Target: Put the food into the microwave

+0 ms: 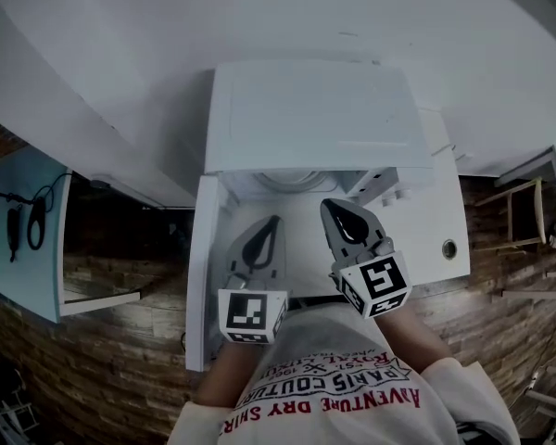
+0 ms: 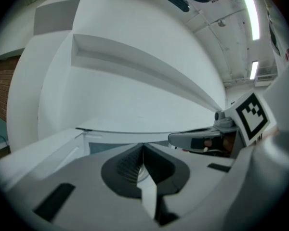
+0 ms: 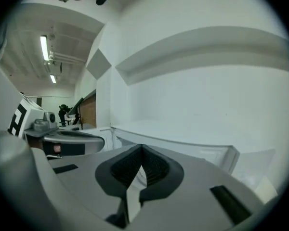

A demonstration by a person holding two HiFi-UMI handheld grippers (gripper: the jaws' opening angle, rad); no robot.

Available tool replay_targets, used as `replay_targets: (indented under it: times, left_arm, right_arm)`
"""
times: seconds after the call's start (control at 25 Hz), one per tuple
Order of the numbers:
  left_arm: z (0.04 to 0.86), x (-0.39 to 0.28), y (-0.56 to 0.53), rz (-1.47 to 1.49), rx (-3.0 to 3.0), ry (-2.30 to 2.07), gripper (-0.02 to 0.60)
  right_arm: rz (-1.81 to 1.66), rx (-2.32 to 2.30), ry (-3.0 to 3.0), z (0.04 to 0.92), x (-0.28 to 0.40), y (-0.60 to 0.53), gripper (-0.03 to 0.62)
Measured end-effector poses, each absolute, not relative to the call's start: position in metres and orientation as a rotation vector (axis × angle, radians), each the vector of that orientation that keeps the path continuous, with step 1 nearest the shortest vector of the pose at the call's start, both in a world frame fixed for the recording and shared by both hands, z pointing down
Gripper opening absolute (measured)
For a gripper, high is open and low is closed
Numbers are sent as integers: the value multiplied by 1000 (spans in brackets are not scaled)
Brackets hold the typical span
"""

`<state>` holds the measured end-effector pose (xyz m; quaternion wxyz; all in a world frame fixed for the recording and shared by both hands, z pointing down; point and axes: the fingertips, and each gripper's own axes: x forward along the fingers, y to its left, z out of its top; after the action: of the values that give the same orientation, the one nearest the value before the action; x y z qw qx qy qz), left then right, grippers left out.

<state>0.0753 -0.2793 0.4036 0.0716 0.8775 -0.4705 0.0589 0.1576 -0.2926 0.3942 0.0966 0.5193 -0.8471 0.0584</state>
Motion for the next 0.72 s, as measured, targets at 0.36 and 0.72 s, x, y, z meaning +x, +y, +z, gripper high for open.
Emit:
replay_targets:
  times: [0.36,0.72]
  left_arm:
    - [336,66,-274,19,2743,-1506,6]
    - [317,58,-274,-21,2790,-1543,6]
  right_arm:
    - [-1,1629,-2587,342,152,-272,12]
    - [-2,1612,-2588,337,147,-269,12]
